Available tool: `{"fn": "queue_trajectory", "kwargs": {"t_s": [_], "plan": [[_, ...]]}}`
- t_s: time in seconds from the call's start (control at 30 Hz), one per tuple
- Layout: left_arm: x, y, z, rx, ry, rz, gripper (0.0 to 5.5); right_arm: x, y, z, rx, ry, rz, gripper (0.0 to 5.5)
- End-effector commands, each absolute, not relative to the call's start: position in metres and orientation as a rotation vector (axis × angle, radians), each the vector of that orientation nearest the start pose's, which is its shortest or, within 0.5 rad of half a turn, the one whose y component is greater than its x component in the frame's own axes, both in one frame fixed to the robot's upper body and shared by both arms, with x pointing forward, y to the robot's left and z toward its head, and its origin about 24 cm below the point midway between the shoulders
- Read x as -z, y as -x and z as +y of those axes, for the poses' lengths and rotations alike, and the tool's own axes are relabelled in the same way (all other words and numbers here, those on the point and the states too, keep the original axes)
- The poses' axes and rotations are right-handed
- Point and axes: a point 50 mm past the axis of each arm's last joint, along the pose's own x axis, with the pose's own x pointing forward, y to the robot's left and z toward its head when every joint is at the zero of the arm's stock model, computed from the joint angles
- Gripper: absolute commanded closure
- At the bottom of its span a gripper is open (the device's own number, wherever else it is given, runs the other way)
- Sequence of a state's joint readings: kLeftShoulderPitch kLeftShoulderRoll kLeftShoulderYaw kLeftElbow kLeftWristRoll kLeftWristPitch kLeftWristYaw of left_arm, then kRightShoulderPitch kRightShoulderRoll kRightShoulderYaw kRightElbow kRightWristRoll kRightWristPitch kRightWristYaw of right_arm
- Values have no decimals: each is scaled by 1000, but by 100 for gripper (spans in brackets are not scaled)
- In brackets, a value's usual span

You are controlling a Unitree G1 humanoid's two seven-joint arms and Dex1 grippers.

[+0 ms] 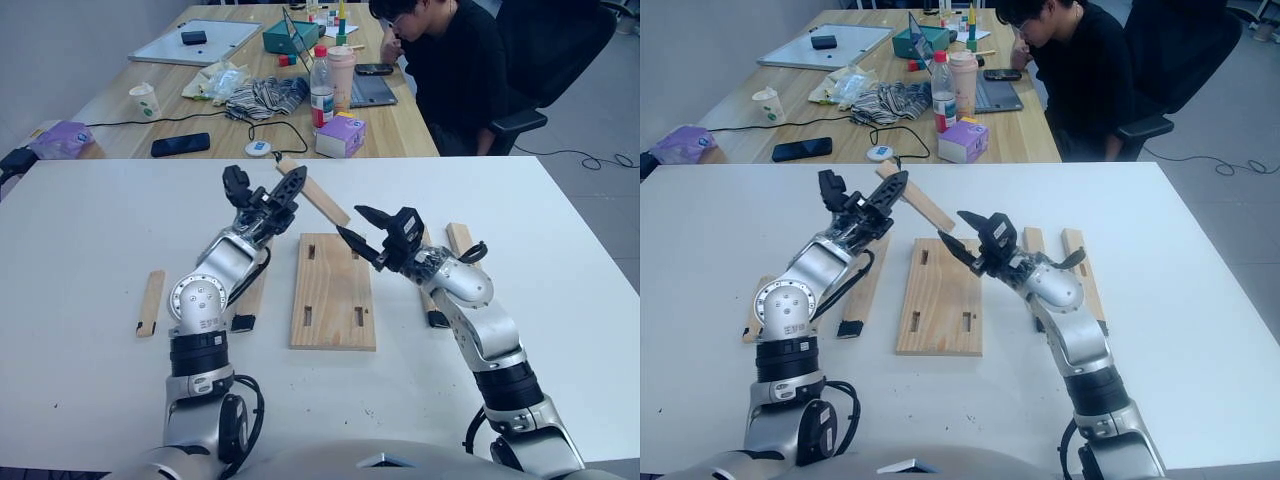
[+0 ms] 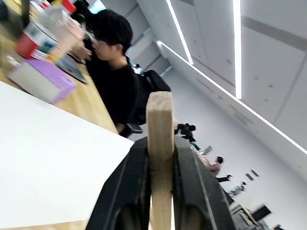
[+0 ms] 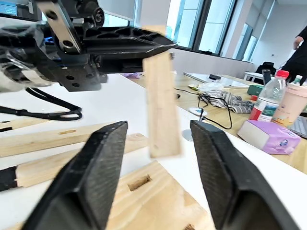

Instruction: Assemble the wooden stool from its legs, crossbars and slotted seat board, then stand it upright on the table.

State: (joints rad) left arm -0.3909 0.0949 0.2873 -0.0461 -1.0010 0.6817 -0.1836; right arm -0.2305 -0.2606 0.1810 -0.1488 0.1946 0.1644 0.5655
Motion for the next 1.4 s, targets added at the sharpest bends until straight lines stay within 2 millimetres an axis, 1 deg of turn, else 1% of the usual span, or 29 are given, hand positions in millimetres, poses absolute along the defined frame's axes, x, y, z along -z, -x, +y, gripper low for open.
{"fn": "queue_trajectory", "kwargs": {"t_s": [0.03, 0.07, 0.13, 0.2, 0.3, 0.53, 0.63, 0.83, 0.97, 1.1, 1.2, 1.3, 1.4], "plan": [[-123, -300, 196, 345, 729, 42, 513, -103, -276, -138, -749, 217, -70, 271], [-121, -296, 206, 305, 692, 38, 513, -102, -279, -144, -719, 226, -63, 271], [-119, -288, 220, 252, 614, 31, 513, -100, -281, -153, -671, 238, -56, 271], [-115, -280, 230, 204, 557, 45, 513, -99, -284, -156, -655, 242, -53, 271], [-107, -277, 234, 183, 494, 72, 513, -98, -282, -159, -630, 239, -56, 271], [-80, -272, 237, 126, 459, 136, 513, -94, -280, -158, -635, 240, -45, 271], [-70, -270, 238, 119, 474, 163, 513, -95, -280, -159, -634, 245, -47, 271], [-57, -267, 241, 93, 512, 175, 513, -93, -280, -156, -656, 266, -38, 271], [-51, -268, 235, 85, 514, 190, 513, -91, -279, -155, -667, 278, -29, 271], [-44, -268, 225, 76, 482, 220, 513, -88, -277, -154, -677, 287, -18, 271], [-42, -266, 221, 64, 433, 230, 513, -86, -277, -152, -694, 292, -11, 271], [-39, -262, 222, 36, 331, 227, 513, -86, -277, -153, -701, 299, -11, 271], [-33, -254, 228, -10, 254, 222, 513, -86, -277, -152, -706, 303, -10, 271]]}}
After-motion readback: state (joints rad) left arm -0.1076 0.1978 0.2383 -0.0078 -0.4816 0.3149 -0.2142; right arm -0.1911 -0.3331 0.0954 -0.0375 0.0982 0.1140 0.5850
